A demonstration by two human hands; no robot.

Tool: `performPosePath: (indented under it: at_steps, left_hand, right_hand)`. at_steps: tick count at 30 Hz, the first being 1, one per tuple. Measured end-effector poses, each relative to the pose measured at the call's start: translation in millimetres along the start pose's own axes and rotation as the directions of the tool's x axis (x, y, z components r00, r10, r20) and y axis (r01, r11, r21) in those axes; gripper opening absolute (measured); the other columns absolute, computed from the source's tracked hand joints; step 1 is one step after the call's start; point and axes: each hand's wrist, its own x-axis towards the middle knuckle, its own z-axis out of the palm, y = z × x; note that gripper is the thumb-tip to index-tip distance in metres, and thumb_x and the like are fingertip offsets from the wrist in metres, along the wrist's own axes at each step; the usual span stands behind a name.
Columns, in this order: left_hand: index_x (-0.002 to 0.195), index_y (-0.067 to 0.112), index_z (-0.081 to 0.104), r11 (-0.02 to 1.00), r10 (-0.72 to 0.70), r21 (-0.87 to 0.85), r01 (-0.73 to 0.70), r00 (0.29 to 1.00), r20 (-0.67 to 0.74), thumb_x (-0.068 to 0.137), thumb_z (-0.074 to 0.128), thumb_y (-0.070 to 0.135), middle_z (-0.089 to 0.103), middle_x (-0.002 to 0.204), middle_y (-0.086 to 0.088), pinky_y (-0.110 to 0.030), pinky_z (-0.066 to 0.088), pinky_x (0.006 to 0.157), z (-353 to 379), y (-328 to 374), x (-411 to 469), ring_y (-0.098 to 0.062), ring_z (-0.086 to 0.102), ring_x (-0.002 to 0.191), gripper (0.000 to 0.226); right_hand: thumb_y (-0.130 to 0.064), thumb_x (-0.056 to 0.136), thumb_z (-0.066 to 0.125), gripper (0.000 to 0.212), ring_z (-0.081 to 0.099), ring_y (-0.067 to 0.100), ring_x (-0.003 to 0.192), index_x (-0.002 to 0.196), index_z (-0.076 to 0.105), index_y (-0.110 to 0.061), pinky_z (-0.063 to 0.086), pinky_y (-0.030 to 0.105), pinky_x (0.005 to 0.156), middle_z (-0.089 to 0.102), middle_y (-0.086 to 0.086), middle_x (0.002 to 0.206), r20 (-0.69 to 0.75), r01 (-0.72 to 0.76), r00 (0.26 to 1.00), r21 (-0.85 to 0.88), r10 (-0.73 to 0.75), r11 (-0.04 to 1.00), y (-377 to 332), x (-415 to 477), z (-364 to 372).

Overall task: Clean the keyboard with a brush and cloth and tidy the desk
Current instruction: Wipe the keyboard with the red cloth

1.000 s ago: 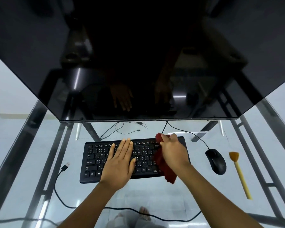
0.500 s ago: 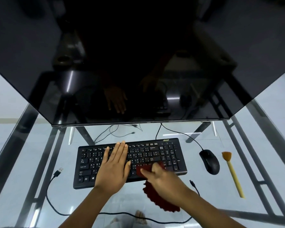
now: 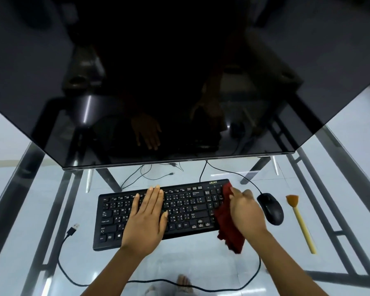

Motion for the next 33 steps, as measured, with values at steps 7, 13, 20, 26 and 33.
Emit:
performPosePath:
  at_steps: [7,13,20,26,33]
  left_hand:
    - [0.152,0.012,0.022,1.000,-0.001,0.006,0.001,1.000,0.024,0.102,0.018,0.043,0.016,0.161,-0.001,-0.046,0.009,0.118,-1,-2,1,-0.015,0.006,0.149,0.060]
    - [0.152,0.010,0.024,1.000,-0.008,-0.002,0.008,0.999,0.032,0.101,0.018,0.042,0.018,0.160,-0.003,-0.047,0.011,0.117,-3,-2,0,-0.017,0.008,0.149,0.060]
    - [0.153,0.013,0.023,0.999,0.029,-0.041,-0.025,0.995,0.092,0.101,0.019,0.048,0.016,0.161,0.000,-0.043,0.006,0.117,-9,-6,4,-0.014,0.006,0.149,0.062]
    - [0.155,0.017,0.006,0.995,0.011,-0.098,-0.006,0.998,0.054,0.088,0.029,0.077,-0.003,0.162,0.005,-0.038,-0.006,0.119,-37,-53,-17,-0.007,-0.011,0.148,0.093]
    - [0.152,0.021,-0.010,0.950,-0.168,-0.234,0.209,0.969,0.181,0.059,0.038,0.096,-0.018,0.159,0.012,-0.039,-0.003,0.121,-41,-105,-53,-0.001,-0.022,0.143,0.129]
  right_hand:
    - [-0.029,0.104,0.034,0.037,0.065,0.032,0.089,0.138,0.042,-0.019,0.052,0.038,0.075,0.048,0.011,0.116,0.165,0.246,0.959,-0.077,-0.231,0.966,-21,21,-1]
    - [-0.025,0.104,0.034,0.031,0.064,0.034,0.091,0.128,0.050,-0.013,0.053,0.042,0.081,0.053,0.015,0.114,0.166,0.183,0.969,0.028,-0.186,0.983,-47,27,-1]
    - [-0.028,0.104,0.038,0.034,0.066,0.029,0.085,0.134,0.045,-0.014,0.054,0.038,0.073,0.047,0.011,0.120,0.176,0.240,0.959,-0.093,-0.221,0.966,-68,26,-1]
    - [-0.029,0.104,0.038,0.042,0.061,0.024,0.081,0.145,0.035,-0.024,0.050,0.032,0.069,0.047,0.009,0.121,0.322,0.525,0.798,0.048,-0.510,0.850,-84,-7,6]
    - [-0.045,0.103,0.035,0.032,0.070,0.018,0.068,0.116,0.049,-0.020,0.058,0.036,0.057,0.062,0.000,0.096,0.232,0.115,0.958,0.216,-0.166,0.970,-108,-11,9]
